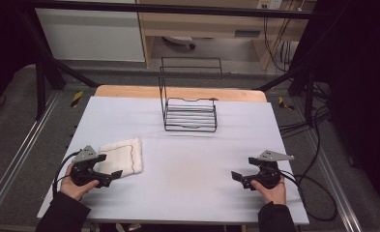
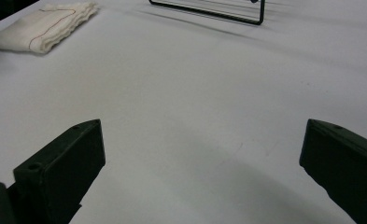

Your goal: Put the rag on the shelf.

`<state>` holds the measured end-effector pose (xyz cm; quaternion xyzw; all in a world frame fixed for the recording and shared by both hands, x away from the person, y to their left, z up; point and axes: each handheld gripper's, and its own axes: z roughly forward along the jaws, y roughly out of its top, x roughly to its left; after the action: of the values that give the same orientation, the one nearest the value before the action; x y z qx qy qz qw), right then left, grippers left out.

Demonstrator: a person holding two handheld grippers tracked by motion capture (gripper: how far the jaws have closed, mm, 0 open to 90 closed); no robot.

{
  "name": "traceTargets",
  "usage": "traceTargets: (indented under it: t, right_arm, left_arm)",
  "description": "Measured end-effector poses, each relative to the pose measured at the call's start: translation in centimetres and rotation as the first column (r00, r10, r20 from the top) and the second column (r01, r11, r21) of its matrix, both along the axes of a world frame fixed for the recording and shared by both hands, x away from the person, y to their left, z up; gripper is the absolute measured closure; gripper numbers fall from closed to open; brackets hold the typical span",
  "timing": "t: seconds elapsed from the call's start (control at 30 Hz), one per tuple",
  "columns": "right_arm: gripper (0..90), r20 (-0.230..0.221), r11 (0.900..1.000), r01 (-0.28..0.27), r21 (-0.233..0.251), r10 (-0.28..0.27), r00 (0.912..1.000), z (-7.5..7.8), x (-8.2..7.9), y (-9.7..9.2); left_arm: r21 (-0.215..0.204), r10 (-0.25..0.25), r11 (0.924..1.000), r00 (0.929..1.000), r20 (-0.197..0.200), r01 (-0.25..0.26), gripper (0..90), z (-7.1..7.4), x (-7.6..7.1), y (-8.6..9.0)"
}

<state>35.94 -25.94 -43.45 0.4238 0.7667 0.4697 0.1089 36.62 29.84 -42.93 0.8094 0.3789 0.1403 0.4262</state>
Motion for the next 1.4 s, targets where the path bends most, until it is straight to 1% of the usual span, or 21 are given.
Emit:
traceTargets:
  t: [0.1, 0.2, 0.33, 0.4, 0.5, 0.6, 0.7, 0.73, 0.83, 0.9, 1.0, 1.03, 1.13, 1.17, 1.2, 1.23, 1.33, 1.4]
  right_arm:
    - [0.6, 0.002, 1.0, -0.001, -0.004, 0.001, 1.0, -0.1, 0.1, -0.1]
    - [0.6, 0.006, 1.0, -0.001, -0.004, 0.001, 1.0, -0.1, 0.0, -0.1]
    - [0.6, 0.007, 1.0, 0.002, -0.002, -0.002, 1.0, -0.1, 0.0, -0.1]
    - [0.6, 0.003, 1.0, 0.004, -0.005, -0.004, 1.0, -0.1, 0.0, -0.1]
    - [0.6, 0.003, 1.0, 0.002, -0.007, -0.002, 1.0, -0.1, 0.0, 0.0]
    - [0.6, 0.004, 1.0, 0.002, -0.003, -0.002, 1.0, -0.1, 0.0, 0.0]
    - [0.7, 0.002, 1.0, -0.002, -0.006, 0.002, 1.0, -0.2, 0.0, 0.1]
    - [0.7, 0.0, 1.0, 0.0, -0.004, 0.0, 1.0, -0.2, 0.0, 0.1]
    - [0.7, -0.003, 1.0, -0.002, -0.004, 0.002, 1.0, -0.2, 0.0, 0.2]
    - [0.7, -0.004, 1.0, -0.005, -0.007, 0.005, 1.0, -0.2, 0.0, 0.2]
    - [0.7, -0.005, 0.9999, -0.005, -0.01, 0.005, 1.0, -0.3, 0.0, 0.3]
    - [0.7, -0.005, 0.9999, -0.005, -0.01, 0.005, 1.0, -0.3, 0.0, 0.3]
    - [0.7, -0.005, 0.9999, -0.006, -0.009, 0.006, 1.0, -0.3, 0.1, 0.3]
    - [0.7, -0.005, 0.9999, -0.006, -0.009, 0.006, 1.0, -0.3, 0.1, 0.3]
    - [0.7, -0.002, 0.9999, -0.007, -0.011, 0.007, 1.0, -0.3, 0.1, 0.3]
    - [0.7, -0.002, 0.9999, -0.007, -0.011, 0.007, 1.0, -0.3, 0.1, 0.3]
    - [0.7, -0.005, 0.9999, -0.009, -0.012, 0.009, 0.9999, -0.3, 0.1, 0.3]
    - [0.7, -0.005, 0.9999, -0.01, -0.012, 0.01, 0.9999, -0.4, 0.1, 0.3]
  left_arm:
    - [-0.004, 0.003, 1.0, 1.0, -0.002, -0.003, 4.6, 0.0, 0.0, -0.1]
    - [0.004, 0.0, 1.0, 1.0, -0.006, 0.0, 4.6, 0.0, 0.0, -0.3]
    - [0.022, 0.002, 0.9998, 0.9999, -0.01, -0.001, 4.6, 0.2, -0.1, -0.7]
    - [0.036, -0.007, 0.9993, 0.9999, -0.01, 0.008, 4.7, 0.2, -0.1, -0.9]
    - [0.04, -0.01, 0.9992, 0.9999, -0.004, 0.01, 5.8, 0.4, -0.1, -1.3]
    - [0.052, -0.016, 0.9985, 0.9999, -0.002, 0.016, 7.2, 0.5, -0.2, -1.9]
    - [0.069, -0.023, 0.9973, 0.9997, -0.008, 0.024, 10.0, 0.5, -0.2, -2.8]
    - [0.07, -0.029, 0.9971, 0.9995, -0.014, 0.03, 11.0, 0.5, -0.2, -3.1]
    - [0.079, -0.04, 0.9961, 0.9991, -0.016, 0.041, 13.5, 0.4, -0.3, -4.0]
    - [0.093, -0.043, 0.9947, 0.9989, -0.02, 0.044, 16.6, 0.4, -0.2, -4.8]
    - [0.1, -0.038, 0.9941, 0.9991, -0.018, 0.04, 27.8, 0.3, -0.1, -5.6]
    - [0.102, -0.038, 0.994, 0.9991, -0.017, 0.039, 27.8, 0.3, -0.1, -5.9]
    - [0.122, -0.041, 0.9916, 0.9988, -0.026, 0.044, 36.8, 0.1, 0.1, -6.7]
    - [0.126, -0.044, 0.9909, 0.9987, -0.028, 0.047, 36.8, 0.0, 0.2, -6.9]
    - [0.132, -0.047, 0.9899, 0.9984, -0.031, 0.051, 42.6, -0.1, 0.2, -7.1]
    - [0.136, -0.051, 0.9892, 0.998, -0.036, 0.056, 42.6, -0.2, 0.3, -7.2]
    - [0.144, -0.057, 0.9876, 0.9975, -0.043, 0.062, 49.3, -0.4, 0.6, -7.7]
    - [0.15, -0.06, 0.9863, 0.9969, -0.051, 0.067, 56.1, -0.5, 0.8, -7.8]
